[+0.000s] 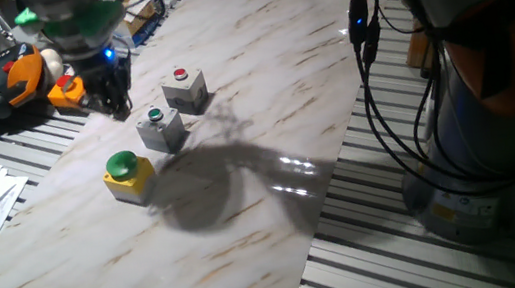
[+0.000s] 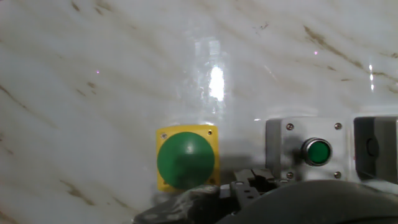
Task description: Press three buttons from left to right in sequence
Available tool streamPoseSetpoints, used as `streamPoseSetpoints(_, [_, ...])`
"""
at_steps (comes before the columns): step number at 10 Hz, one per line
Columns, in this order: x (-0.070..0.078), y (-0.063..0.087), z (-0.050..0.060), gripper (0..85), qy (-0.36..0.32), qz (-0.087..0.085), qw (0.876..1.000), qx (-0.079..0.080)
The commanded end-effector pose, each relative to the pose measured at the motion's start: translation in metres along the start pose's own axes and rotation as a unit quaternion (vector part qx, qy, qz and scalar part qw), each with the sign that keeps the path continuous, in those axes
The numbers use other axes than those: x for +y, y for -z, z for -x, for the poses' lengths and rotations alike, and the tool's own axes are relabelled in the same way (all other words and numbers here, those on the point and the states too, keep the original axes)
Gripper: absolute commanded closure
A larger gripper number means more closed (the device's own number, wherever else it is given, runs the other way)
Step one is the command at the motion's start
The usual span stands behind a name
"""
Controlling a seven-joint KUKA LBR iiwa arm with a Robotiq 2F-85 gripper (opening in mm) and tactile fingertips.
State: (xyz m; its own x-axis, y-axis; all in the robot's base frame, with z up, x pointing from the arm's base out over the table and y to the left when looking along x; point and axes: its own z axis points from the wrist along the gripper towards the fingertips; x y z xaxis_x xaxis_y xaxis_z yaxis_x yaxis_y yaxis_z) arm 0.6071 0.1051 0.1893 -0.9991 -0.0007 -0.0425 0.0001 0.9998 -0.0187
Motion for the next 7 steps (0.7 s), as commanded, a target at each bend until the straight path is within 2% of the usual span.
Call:
streamPoseSetpoints(1, [-0.0034,0.0025,-0.0016,84.3,0.003,-0.001,1.000,0.000])
streamPoseSetpoints(3, [-0.0096,0.0049,-0.0056,84.3,0.011,-0.004,1.000,-0.004])
streamPoseSetpoints(7, [-0.0128,0.0039,-0.0052,84.3,0.017,-0.011,1.000,-0.006])
